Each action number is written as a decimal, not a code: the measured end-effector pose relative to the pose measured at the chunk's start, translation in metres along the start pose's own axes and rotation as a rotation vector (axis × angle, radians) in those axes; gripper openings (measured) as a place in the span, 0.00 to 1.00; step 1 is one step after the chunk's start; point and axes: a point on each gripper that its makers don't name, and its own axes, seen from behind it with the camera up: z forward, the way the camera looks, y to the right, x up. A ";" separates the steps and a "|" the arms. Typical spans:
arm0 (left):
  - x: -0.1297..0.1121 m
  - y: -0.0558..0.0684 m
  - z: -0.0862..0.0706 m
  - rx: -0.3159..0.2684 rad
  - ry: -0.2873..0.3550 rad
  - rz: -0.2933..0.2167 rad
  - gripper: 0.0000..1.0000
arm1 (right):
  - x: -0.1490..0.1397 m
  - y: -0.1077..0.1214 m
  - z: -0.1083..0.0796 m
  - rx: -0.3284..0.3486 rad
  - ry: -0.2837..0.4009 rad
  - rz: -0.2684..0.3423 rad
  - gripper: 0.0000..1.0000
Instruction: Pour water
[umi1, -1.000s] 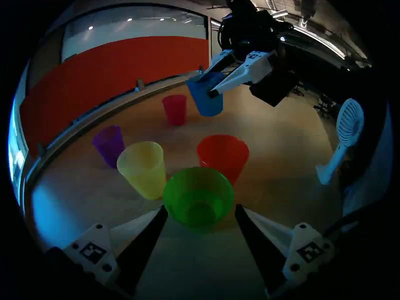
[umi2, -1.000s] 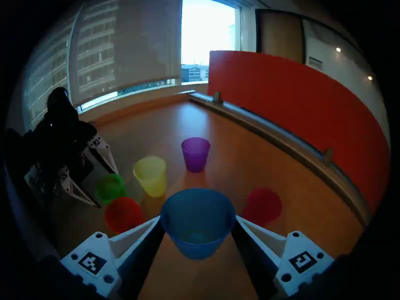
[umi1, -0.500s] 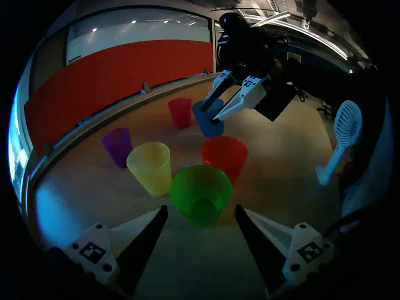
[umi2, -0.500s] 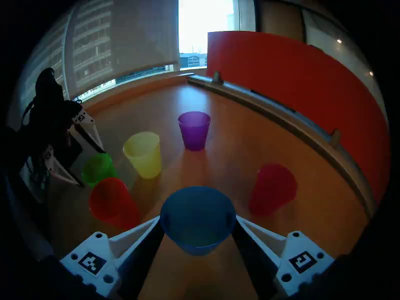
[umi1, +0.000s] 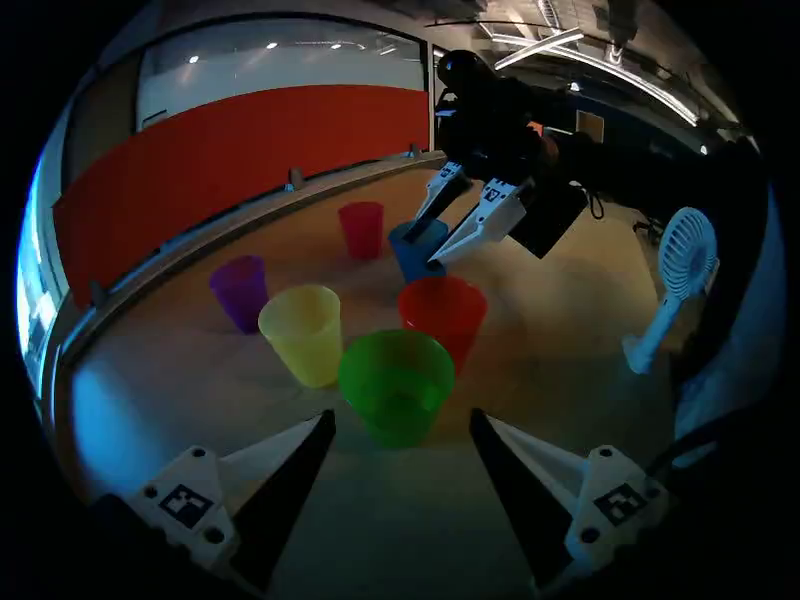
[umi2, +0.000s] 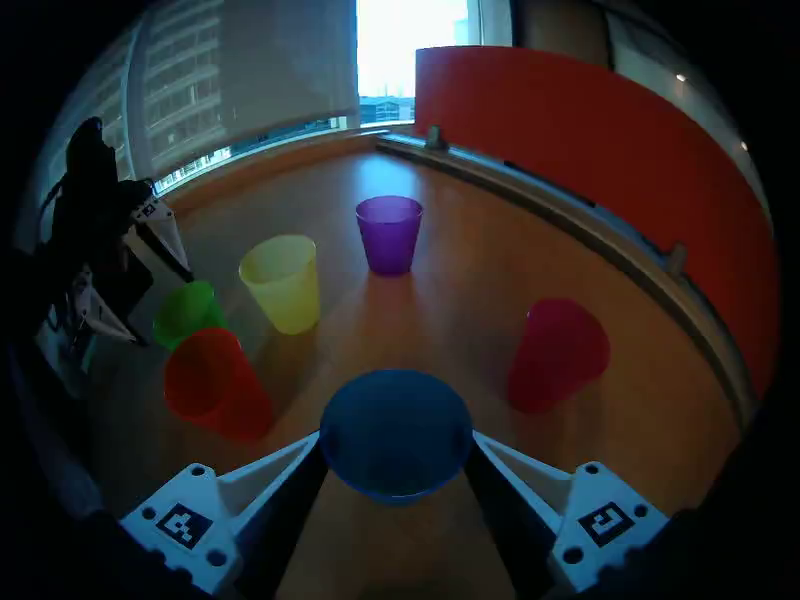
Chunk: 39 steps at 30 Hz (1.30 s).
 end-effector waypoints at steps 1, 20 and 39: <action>-0.001 0.001 0.000 -0.001 -0.001 0.001 1.00 | 0.000 0.000 0.000 -0.001 0.000 0.001 0.92; -0.001 0.001 -0.004 0.013 -0.008 -0.008 1.00 | -0.016 -0.003 -0.008 -0.024 -0.022 -0.009 1.00; -0.002 -0.013 -0.031 0.109 0.019 -0.043 1.00 | -0.038 -0.008 -0.061 -0.099 0.017 0.004 1.00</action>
